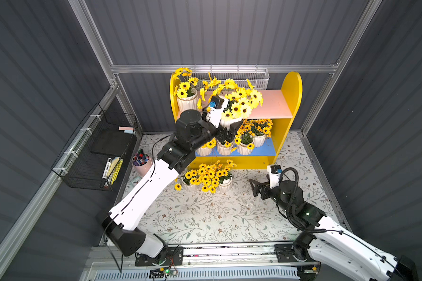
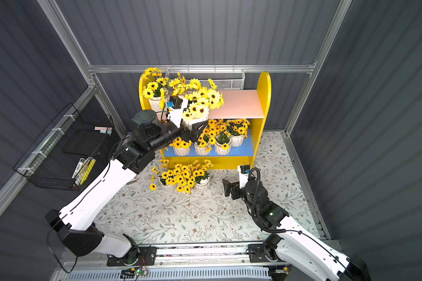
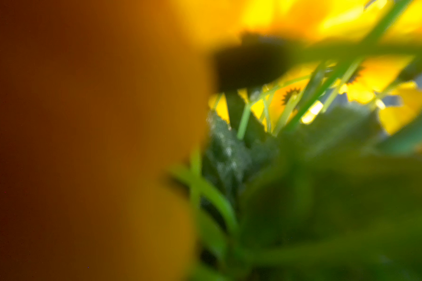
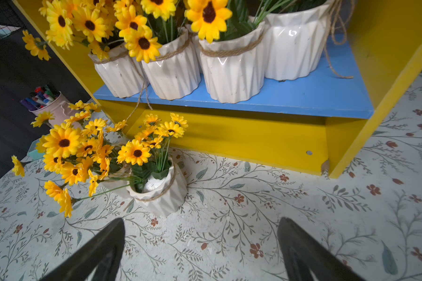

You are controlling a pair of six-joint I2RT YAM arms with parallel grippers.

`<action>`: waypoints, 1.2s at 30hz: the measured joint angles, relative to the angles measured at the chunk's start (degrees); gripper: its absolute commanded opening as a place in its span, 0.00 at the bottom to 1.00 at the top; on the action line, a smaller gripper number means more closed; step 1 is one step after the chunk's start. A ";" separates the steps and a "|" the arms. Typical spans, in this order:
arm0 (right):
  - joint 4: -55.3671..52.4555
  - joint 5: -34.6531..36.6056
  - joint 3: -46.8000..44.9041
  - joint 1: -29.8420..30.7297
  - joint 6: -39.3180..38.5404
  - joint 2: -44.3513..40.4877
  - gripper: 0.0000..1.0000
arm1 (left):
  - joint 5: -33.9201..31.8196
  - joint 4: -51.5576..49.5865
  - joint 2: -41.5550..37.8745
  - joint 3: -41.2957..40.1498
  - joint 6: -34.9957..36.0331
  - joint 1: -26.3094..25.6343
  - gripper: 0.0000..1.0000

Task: Take the sunflower pots off the shelves
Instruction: Pick up the sunflower pot from the shelf, then place the sunflower pot at the center of the board.

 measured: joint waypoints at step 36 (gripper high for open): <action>-12.46 -13.44 5.31 -39.87 10.10 -3.80 0.99 | -7.08 35.01 -8.11 -55.98 -0.15 -22.18 0.00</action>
